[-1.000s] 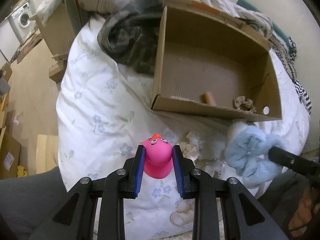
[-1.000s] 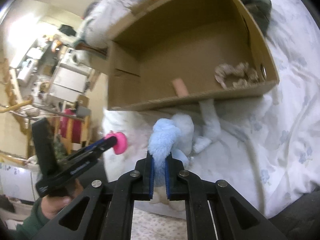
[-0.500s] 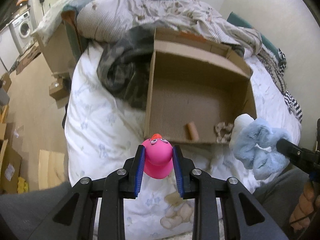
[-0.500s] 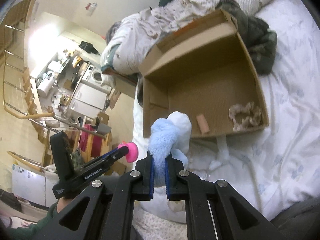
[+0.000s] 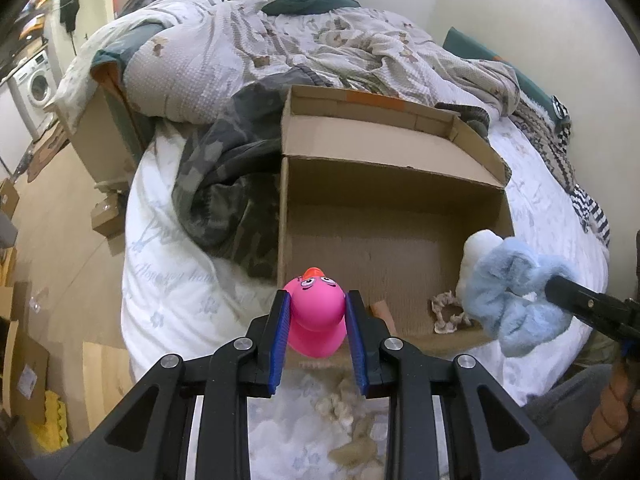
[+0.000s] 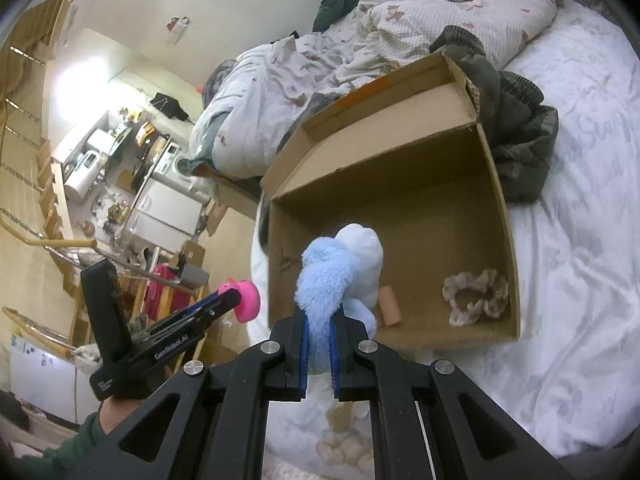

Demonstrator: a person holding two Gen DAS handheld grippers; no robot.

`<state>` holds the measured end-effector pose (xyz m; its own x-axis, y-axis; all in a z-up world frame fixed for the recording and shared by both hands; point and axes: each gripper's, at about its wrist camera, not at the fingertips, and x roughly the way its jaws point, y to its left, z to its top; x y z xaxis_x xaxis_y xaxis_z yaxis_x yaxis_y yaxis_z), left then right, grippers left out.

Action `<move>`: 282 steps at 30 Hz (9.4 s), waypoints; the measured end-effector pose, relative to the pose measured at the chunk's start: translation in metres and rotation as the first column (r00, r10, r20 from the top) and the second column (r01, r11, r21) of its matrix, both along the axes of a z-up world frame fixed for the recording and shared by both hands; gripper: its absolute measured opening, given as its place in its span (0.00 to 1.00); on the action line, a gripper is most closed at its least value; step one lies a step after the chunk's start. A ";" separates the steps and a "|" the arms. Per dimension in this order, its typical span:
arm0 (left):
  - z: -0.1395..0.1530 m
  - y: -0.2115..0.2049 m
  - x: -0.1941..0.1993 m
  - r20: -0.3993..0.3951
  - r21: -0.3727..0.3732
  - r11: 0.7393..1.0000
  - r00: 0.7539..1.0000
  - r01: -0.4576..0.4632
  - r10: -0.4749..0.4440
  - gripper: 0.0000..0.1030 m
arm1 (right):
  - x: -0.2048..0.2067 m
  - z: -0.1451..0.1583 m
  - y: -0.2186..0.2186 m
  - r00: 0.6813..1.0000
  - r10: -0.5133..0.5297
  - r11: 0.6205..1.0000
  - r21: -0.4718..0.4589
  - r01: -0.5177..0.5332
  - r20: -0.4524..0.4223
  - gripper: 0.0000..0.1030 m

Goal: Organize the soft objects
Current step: 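Carry the duck into the box and open the left tool while the right tool releases the blue scrunchie there, then withdraw both open tools from the box toward the white fabric items, then grasp the white lace piece with the left tool while the right tool grasps the white sock, then carry the lace piece into the box with the left tool while the right tool lowers the sock there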

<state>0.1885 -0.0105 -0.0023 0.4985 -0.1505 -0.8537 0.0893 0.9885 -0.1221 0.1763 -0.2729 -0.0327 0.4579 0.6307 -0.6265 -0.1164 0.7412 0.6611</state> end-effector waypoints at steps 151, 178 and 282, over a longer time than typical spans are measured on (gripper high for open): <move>-0.118 -0.043 -0.043 -0.291 -0.008 0.999 0.955 0.052 -0.052 0.09 | -0.024 -0.130 -0.004 0.898 -0.150 0.981 -0.174 0.084 -0.413 0.77; -0.087 -0.004 -0.055 -0.226 -0.016 1.000 0.974 0.007 -0.010 0.09 | -0.027 -0.108 0.027 0.943 0.038 0.950 -0.280 -0.137 -0.332 0.25; -0.040 -0.030 0.030 0.003 0.026 1.000 1.000 -0.012 0.012 0.55 | 0.034 -0.048 -0.017 0.987 -0.146 0.941 -0.318 0.119 -0.064 0.32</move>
